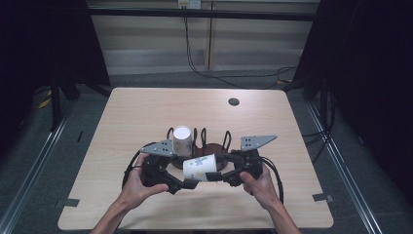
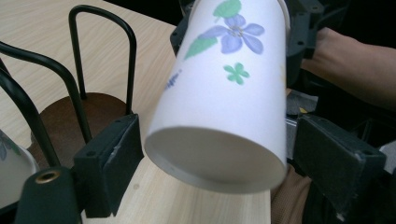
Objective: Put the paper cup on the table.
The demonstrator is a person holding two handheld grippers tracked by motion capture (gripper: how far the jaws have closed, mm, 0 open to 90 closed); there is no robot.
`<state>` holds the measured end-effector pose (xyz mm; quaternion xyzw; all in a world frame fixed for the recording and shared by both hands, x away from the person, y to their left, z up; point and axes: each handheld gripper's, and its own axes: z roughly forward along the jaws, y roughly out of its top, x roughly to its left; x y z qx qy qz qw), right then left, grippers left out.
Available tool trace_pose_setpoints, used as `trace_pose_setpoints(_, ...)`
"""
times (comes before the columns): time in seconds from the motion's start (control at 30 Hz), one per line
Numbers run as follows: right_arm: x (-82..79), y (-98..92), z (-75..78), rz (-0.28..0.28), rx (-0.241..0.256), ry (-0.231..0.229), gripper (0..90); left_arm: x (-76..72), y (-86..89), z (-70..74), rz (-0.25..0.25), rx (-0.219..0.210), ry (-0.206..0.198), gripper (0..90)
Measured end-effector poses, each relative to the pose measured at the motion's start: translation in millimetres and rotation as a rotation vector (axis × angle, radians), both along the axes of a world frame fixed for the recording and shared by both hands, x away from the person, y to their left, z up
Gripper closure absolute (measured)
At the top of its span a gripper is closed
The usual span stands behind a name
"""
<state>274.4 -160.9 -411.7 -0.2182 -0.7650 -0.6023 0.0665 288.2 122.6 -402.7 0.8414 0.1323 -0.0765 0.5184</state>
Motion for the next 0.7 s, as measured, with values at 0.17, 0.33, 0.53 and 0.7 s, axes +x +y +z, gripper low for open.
trace_pose_setpoints(0.17, 0.6, -3.4, 0.6, -0.012, -0.004, 0.001, 31.5, -1.0, 2.1, -0.3, 0.024, 0.02, -0.02, 15.7)
trace_pose_setpoints(0.33, 2.0, -4.3, -0.4, -0.019, -0.012, 0.006, 31.5, -2.7, 1.6, -5.4, 0.027, 0.042, -0.031, 15.9)
trace_pose_setpoints(0.53, 2.1, -7.2, 2.1, -0.033, -0.043, 0.0, 31.6, -0.4, 12.7, -2.5, 0.037, 0.045, -0.039, 15.8)
trace_pose_setpoints(0.7, 3.0, -9.0, 3.4, -0.05, -0.066, 0.0, 31.6, 1.4, 20.6, -2.7, 0.05, 0.069, -0.053, 15.8)
